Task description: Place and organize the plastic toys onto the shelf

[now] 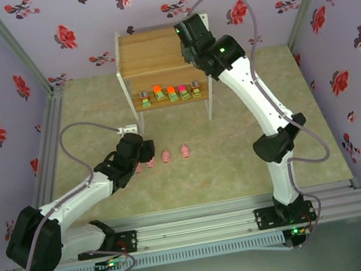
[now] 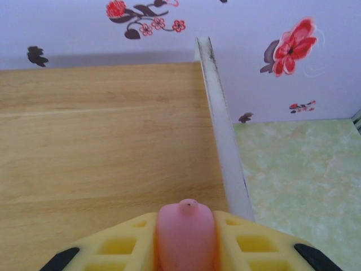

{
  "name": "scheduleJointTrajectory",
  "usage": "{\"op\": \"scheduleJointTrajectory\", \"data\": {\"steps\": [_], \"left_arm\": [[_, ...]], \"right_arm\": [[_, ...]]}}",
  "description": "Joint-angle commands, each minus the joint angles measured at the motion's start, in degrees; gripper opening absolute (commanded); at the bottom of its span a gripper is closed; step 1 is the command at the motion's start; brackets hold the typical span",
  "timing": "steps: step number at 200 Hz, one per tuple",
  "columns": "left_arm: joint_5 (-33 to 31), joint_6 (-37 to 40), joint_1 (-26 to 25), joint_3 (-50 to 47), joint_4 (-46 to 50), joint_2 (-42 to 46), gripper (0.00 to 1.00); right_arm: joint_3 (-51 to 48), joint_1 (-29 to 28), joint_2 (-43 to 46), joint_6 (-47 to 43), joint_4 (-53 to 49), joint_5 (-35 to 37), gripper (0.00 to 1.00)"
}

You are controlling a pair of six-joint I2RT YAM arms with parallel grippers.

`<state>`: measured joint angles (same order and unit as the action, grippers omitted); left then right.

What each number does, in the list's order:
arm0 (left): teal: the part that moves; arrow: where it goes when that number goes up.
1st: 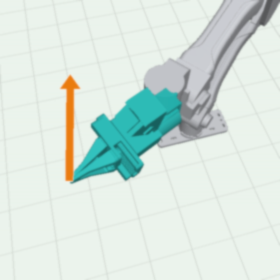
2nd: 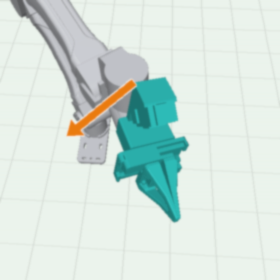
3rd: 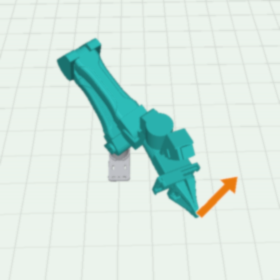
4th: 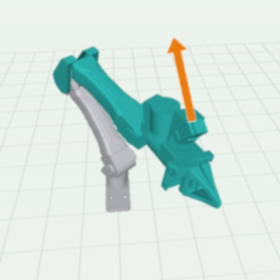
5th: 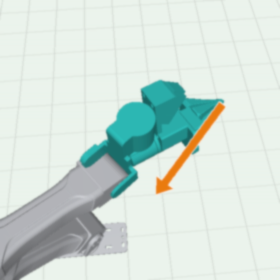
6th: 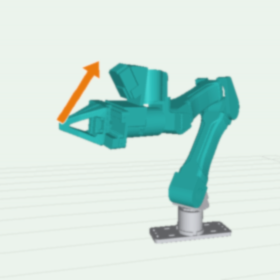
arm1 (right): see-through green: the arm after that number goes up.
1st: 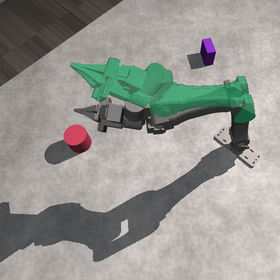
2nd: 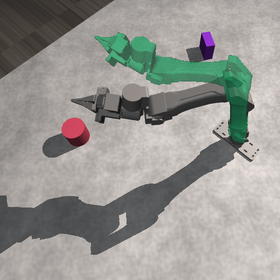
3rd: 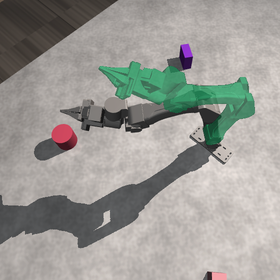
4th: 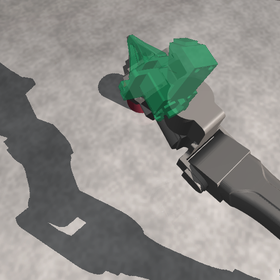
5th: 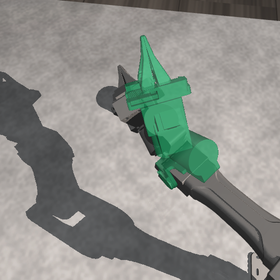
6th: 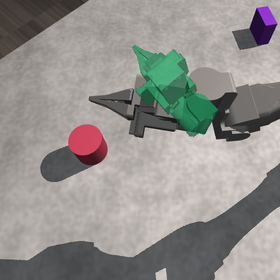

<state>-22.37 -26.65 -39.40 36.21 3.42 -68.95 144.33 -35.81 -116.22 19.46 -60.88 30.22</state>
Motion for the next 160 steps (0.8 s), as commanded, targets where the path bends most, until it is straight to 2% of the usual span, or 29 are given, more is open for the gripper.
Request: {"op": "scheduleJointTrajectory", "data": {"steps": [1,160], "left_arm": [[0.2,-0.2,0.5,0.5,-0.8,0.0,0.73],[0.1,-0.2,0.9,0.6,-0.3,0.5,0.73]], "right_arm": [[2.5,0.3,-0.7,-0.6,-1.4,-3.0,0.00],[2.1,0.2,-2.7,-1.3,-1.7,-6.8,0.03]]}}
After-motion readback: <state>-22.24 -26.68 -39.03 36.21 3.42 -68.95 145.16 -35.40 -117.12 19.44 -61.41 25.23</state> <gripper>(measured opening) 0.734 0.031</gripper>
